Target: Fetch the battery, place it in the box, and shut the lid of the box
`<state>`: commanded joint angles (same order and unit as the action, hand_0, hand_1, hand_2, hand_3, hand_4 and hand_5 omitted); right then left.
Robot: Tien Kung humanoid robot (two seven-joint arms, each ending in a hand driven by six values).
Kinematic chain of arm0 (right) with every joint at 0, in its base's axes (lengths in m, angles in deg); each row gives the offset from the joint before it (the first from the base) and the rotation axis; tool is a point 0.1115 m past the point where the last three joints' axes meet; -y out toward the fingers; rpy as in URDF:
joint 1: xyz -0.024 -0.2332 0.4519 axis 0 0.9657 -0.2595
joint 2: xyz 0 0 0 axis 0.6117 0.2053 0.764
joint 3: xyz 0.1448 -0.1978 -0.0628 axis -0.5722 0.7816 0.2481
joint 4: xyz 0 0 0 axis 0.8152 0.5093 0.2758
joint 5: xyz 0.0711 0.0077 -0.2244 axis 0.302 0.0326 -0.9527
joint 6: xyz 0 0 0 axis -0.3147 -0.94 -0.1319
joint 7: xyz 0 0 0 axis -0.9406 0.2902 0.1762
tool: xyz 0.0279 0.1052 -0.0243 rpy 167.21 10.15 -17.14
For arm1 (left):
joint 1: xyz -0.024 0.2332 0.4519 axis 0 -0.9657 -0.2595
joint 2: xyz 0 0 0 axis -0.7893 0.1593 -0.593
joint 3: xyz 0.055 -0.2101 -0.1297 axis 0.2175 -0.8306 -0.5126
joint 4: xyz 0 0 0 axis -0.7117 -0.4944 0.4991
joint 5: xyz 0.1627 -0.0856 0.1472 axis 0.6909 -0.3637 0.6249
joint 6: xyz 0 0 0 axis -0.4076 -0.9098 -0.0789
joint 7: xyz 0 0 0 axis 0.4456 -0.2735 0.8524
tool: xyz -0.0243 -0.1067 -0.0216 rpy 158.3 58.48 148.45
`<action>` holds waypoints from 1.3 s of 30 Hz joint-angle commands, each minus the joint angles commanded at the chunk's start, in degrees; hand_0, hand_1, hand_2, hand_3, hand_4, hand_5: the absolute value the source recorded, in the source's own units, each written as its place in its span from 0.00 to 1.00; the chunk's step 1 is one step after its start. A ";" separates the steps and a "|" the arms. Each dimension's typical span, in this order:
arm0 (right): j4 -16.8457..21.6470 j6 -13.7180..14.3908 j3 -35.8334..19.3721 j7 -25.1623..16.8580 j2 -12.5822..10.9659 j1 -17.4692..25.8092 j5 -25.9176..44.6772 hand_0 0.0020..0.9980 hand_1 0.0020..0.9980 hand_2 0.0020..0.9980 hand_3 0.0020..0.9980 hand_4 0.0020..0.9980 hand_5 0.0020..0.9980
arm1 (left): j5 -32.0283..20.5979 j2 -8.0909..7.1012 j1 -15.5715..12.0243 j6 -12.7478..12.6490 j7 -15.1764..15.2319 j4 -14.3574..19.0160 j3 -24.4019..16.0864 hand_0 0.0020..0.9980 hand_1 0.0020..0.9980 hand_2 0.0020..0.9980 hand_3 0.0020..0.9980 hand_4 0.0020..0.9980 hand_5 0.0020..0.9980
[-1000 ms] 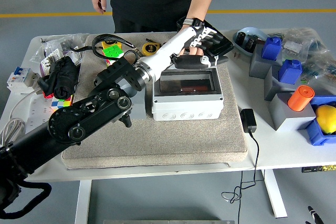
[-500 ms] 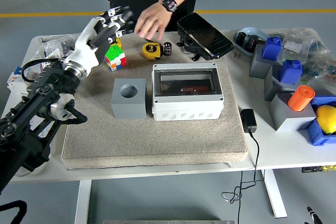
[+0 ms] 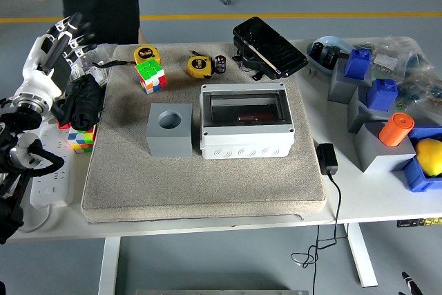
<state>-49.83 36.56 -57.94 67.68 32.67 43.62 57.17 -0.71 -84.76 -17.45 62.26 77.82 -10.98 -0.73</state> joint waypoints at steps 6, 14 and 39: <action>-0.14 -0.18 0.50 0.10 0.01 0.00 0.35 0.73 0.67 0.65 0.59 1.00 0.62 | 0.44 -0.57 -1.13 0.20 -0.27 -0.11 -1.70 0.57 0.65 0.65 0.69 1.00 0.54; -0.45 -0.64 0.95 0.56 -0.07 -0.20 1.07 0.73 0.67 0.65 0.59 1.00 0.62 | 0.69 -0.58 -1.35 0.43 -0.99 0.17 -1.02 0.54 0.64 0.63 0.68 1.00 0.54; -0.33 -1.40 -0.29 1.09 -0.20 -1.11 0.39 0.73 0.67 0.65 0.60 1.00 0.62 | -0.28 -0.59 -0.03 0.33 -1.22 1.42 2.59 0.51 0.62 0.61 0.66 1.00 0.55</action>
<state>-50.16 35.16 -58.23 68.77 32.46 42.51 57.56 -0.99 -85.34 -17.47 62.59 76.60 -9.56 1.86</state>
